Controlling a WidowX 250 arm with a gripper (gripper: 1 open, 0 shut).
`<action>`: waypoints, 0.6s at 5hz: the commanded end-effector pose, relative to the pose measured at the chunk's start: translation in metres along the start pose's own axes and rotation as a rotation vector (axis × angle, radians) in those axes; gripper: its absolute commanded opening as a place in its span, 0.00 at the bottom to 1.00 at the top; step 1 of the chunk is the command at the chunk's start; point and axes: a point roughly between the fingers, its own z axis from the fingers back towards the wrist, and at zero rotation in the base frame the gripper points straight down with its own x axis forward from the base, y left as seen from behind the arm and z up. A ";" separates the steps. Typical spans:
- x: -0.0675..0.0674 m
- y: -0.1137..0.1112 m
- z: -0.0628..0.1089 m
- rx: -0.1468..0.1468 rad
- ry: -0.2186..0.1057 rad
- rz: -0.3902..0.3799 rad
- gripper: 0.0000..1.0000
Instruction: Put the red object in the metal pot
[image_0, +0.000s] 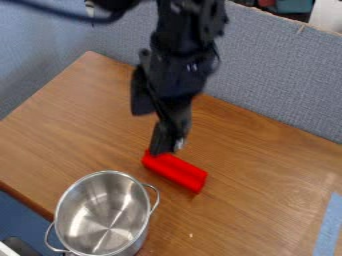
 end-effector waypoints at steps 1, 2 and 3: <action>0.016 0.005 0.004 0.012 -0.024 0.034 1.00; 0.032 0.013 0.009 -0.002 0.000 0.097 1.00; 0.048 0.021 0.010 -0.001 0.001 0.151 1.00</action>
